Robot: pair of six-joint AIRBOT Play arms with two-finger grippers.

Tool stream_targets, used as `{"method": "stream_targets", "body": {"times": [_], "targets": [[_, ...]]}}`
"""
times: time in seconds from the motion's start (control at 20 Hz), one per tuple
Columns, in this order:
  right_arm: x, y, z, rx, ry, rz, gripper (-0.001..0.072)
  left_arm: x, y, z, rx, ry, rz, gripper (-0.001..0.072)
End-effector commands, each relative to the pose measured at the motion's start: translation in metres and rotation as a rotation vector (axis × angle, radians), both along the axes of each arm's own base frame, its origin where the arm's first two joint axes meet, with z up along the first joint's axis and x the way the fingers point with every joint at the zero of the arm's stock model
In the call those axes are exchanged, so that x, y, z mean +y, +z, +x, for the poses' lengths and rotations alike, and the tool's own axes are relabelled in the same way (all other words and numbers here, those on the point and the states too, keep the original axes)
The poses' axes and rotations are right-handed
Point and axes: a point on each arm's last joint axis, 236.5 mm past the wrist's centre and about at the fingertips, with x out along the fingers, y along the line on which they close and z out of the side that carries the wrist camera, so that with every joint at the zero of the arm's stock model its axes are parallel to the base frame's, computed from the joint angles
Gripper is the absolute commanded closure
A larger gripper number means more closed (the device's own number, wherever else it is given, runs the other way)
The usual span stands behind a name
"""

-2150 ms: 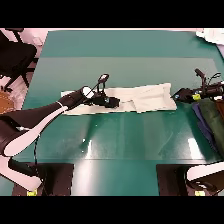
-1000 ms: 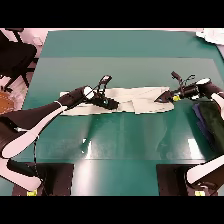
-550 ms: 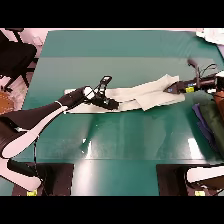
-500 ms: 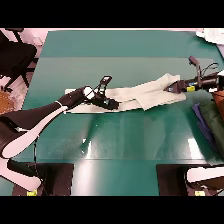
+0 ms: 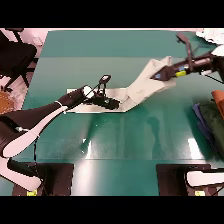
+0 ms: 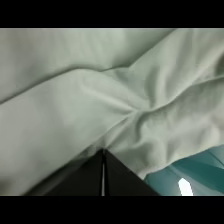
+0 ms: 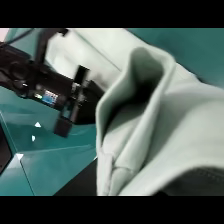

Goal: Fold the shirts.

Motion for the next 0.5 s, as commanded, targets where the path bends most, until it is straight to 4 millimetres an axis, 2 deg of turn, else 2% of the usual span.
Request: {"method": "stream_targets", "body": {"times": [0.0, 0.1, 0.2, 0.35, 0.45], "targets": [[0.075, 0.029, -0.009, -0.09, 0.077, 0.018, 0.069, -0.002, 0.002, 0.003, -0.009, 0.007, -0.013, 0.0685], [0.117, 0.04, -0.017, -0.136, 0.118, 0.037, 0.069, -0.002, 0.002, 0.003, -0.01, 0.008, -0.013, 0.0685], [0.153, 0.04, -0.028, -0.123, 0.166, 0.05, 0.069, -0.002, 0.002, 0.003, -0.017, -0.002, -0.008, 0.0685], [0.195, 0.021, -0.038, -0.064, 0.233, 0.046, 0.069, 0.001, -0.001, -0.001, -0.016, -0.031, 0.012, 0.0685], [0.21, 0.009, -0.035, -0.02, 0.236, 0.044, 0.0689, 0.01, -0.008, -0.009, 0.007, -0.074, 0.052, 0.0686]]}}
